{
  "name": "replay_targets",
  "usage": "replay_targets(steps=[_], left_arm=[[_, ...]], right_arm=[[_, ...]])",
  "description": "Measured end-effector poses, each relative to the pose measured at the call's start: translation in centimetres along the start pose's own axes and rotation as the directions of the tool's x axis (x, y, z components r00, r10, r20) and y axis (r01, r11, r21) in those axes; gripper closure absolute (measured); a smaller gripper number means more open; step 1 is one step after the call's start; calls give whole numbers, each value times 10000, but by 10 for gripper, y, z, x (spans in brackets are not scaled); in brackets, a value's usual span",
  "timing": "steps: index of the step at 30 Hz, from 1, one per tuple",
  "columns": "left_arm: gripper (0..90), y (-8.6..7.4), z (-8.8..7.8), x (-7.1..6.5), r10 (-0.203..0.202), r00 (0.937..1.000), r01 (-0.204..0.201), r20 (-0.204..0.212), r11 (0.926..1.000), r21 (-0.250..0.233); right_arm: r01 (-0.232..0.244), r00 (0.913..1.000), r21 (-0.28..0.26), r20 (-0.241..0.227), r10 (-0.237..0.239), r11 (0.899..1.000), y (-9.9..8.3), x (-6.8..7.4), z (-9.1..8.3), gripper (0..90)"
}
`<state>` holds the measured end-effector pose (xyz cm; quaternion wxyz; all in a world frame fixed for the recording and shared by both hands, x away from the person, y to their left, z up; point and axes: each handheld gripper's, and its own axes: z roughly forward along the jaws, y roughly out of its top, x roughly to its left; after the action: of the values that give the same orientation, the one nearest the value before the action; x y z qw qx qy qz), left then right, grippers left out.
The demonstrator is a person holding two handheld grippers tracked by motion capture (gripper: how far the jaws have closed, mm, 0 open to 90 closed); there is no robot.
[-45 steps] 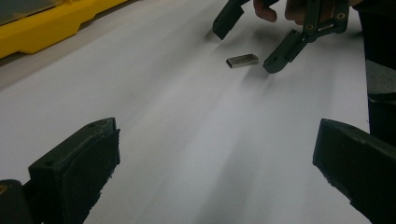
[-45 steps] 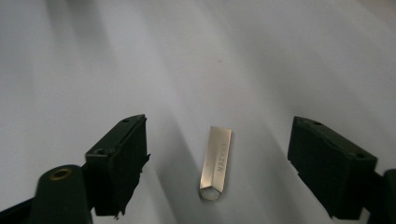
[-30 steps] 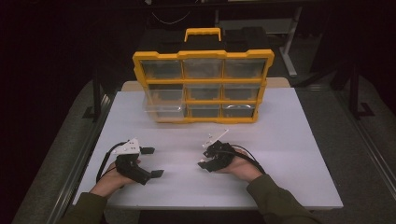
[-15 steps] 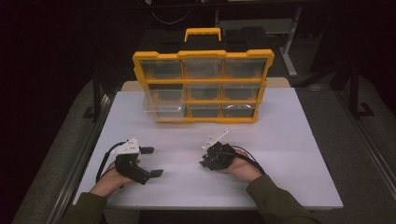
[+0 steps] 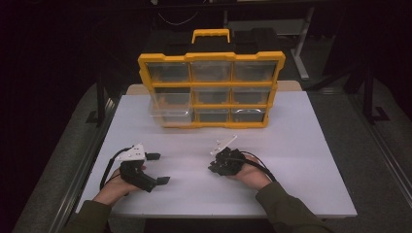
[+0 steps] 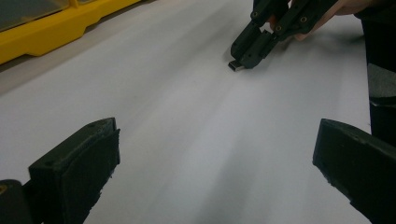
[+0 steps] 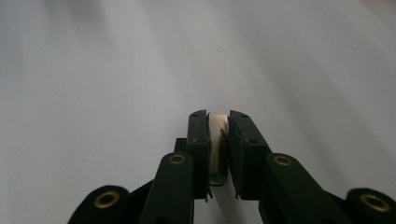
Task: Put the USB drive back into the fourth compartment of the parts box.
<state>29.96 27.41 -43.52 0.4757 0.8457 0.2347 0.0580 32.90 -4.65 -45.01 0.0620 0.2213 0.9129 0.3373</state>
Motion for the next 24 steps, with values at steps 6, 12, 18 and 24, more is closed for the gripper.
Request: replay_targets(steps=[6, 12, 18, 24], left_arm=[[0, 0, 0, 0, 1, 10000, -1, -4, 10000, -4], [0, 0, 0, -1, 65, 10000, -65, 10, 10000, 17], [0, 0, 0, -1, 71, 10000, -71, 5, 10000, 34], [0, 0, 0, -1, 81, 10000, -81, 4, 10000, 3]], right_arm=[[-148, 9995, -141, -282, 144, 9998, 3, -3, -5, 782], [-199, 9988, -142, -460, 192, 9997, 9, -4, -12, 782], [-52, 9986, -181, -522, 42, 9998, 16, -6, -19, 781], [-64, 9983, -249, -582, 50, 9997, 21, -8, -24, 782]])
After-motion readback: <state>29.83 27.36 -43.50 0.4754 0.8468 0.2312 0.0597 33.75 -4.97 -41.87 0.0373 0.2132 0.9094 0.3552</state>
